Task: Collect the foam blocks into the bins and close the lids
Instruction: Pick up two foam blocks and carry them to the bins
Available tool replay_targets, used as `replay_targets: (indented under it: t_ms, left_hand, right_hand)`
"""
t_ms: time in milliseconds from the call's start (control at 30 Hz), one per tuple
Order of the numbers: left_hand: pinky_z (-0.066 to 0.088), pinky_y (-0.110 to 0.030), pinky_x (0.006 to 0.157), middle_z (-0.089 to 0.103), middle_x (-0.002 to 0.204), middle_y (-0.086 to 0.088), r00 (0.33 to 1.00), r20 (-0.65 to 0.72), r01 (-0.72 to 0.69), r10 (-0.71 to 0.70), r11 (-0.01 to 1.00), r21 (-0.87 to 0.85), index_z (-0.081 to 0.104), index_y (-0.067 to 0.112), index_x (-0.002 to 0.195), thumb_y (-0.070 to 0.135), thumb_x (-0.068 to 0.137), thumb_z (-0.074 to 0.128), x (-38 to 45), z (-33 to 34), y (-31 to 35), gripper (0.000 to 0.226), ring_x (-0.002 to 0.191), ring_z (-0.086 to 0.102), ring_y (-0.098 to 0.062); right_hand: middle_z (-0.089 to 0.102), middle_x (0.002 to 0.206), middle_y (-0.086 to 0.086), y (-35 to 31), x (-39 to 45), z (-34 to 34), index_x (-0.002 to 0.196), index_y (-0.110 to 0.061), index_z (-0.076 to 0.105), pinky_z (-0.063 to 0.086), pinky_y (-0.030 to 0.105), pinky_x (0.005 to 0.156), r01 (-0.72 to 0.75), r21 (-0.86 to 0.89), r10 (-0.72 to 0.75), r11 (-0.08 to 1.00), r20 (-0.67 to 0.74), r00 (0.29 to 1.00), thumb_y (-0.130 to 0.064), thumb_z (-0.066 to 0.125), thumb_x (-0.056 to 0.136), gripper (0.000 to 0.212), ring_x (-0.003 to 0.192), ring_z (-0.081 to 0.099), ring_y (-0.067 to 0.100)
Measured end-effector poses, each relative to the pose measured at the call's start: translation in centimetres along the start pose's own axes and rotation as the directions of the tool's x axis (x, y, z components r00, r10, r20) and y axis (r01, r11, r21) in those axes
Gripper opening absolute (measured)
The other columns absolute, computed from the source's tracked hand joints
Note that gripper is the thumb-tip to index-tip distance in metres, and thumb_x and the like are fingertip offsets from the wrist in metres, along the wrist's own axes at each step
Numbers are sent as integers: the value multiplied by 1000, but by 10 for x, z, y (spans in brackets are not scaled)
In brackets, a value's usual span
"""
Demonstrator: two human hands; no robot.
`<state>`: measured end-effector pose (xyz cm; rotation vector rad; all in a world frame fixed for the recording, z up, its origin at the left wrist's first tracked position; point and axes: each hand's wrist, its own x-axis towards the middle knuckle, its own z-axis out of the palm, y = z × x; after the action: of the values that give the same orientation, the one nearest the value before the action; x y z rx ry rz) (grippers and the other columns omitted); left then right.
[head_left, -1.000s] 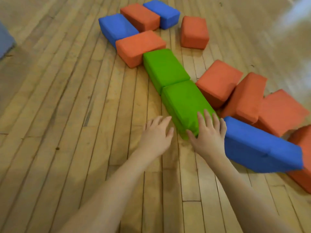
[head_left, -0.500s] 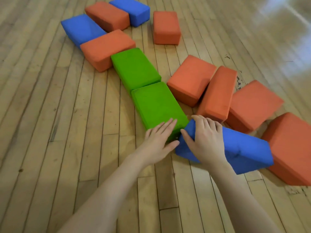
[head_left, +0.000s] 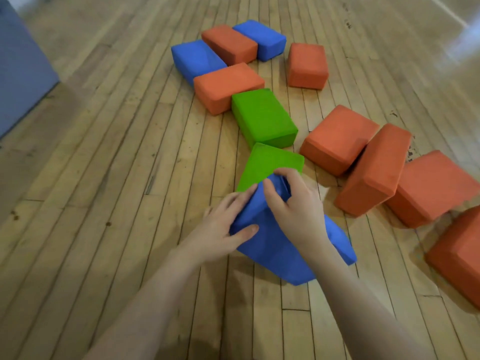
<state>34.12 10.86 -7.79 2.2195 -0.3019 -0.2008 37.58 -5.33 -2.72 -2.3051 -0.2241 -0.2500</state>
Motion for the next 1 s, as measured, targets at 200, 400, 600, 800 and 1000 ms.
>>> replay_targets:
  t_ms: [200, 400, 600, 800, 1000]
  left_hand:
    - [43, -33, 97, 53, 112, 9, 913, -403, 18, -54, 995, -94, 51, 46, 126, 59, 70, 60, -31, -72, -1, 58, 107, 52, -7]
    - [37, -42, 99, 49, 121, 7, 796, -552, 463, -248, 837, 291, 56, 39, 125, 65, 66, 56, -28, -117, -2, 64, 111, 50, -18]
    - [45, -49, 86, 51, 119, -7, 761, -626, 59, 172, 942, 330, 66, 15, 109, 32, 74, 58, -34, -104, -20, 40, 105, 52, -24]
    - [48, -49, 80, 53, 124, -5, 757, -624, 223, 194, 821, 526, 67, 23, 111, 36, 79, 54, -28, -101, -22, 37, 102, 52, -37]
    - [44, -42, 73, 49, 111, -13, 752, -635, 199, 178, 857, 476, 38, 14, 103, 28, 63, 54, 27, -70, 12, 46, 95, 45, -31]
  right_hand:
    - [63, 119, -3, -45, 12, 34, 121, -15, 59, 45, 39, 92, 48, 132, -52, 990, 25, 998, -46, 40, 91, 47, 111, 57, 14]
    - [61, 123, -5, -35, 13, 70, 131, -28, 51, 42, 47, 96, 80, -39, -68, 996, 252, 965, -64, 27, 83, 65, 115, 56, 19]
    - [56, 128, -10, -14, 15, 97, 141, -37, 35, 33, 47, 106, -19, 27, 8, 999, 347, 938, -57, 36, 88, 57, 118, 52, 14]
    - [39, 146, -1, 7, 11, 97, 145, -33, 32, 15, 40, 108, -15, -249, 76, 969, 236, 969, -48, 40, 96, 52, 134, 32, 23]
    - [29, 147, 24, 64, 5, 83, 143, 1, 26, 20, 51, 107, -268, -529, 343, 806, 48, 938, -53, 59, 84, 87, 134, 28, 40]
